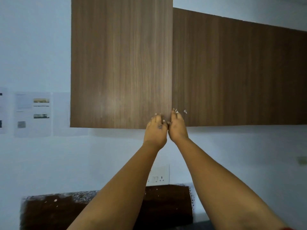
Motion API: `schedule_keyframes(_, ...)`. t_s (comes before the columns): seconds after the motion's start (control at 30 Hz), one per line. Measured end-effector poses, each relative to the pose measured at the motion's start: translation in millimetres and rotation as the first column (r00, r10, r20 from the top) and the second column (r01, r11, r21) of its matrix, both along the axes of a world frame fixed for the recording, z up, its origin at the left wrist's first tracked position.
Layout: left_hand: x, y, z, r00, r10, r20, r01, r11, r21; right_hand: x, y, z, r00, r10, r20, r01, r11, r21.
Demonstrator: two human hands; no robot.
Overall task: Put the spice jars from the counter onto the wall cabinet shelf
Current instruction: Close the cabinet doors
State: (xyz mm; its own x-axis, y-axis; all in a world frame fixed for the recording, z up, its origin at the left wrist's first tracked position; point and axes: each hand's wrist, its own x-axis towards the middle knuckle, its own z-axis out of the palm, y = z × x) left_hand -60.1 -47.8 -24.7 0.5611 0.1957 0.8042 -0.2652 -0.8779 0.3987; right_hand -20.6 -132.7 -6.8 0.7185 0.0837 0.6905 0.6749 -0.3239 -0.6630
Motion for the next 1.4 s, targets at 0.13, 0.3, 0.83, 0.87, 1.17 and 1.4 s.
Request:
schedule_keyframes(0.13, 53, -3, 1, 0.98, 0.19, 0.06, -0.197, 0.97, 0.143, 62, -5, 2, 0.957, -0.154, 0.245, 0.229, 0.92, -0.318)
schedule_keyframes(0.3, 96, 1, 10, 0.881, 0.456, 0.125, -0.464, 0.784, 0.411, 126, -11, 3, 0.943, -0.131, 0.305, 0.277, 0.816, -0.507)
schedule_keyframes(0.83, 144, 46, -20, 0.771, 0.629, 0.103, -0.528, 0.54, 0.655, 201, 9, -32, 0.81, -0.181, 0.558, 0.472, 0.767, -0.435)
schedule_keyframes(0.87, 145, 49, -20, 0.774, 0.625, 0.108, -0.524, 0.535, 0.663, 200, 11, -31, 0.812, -0.188, 0.552, 0.47, 0.772, -0.428)
schedule_keyframes(1.17, 141, 44, -15, 0.803, 0.594, 0.039, -0.461, 0.58, 0.672, 193, 0, -31, 0.805, -0.208, 0.556, 0.489, 0.762, -0.424)
schedule_keyframes(1.4, 120, 19, -8, 0.776, 0.62, -0.111, -0.428, 0.648, 0.631, 171, -6, -18, 0.894, -0.172, 0.414, 0.408, 0.698, -0.589)
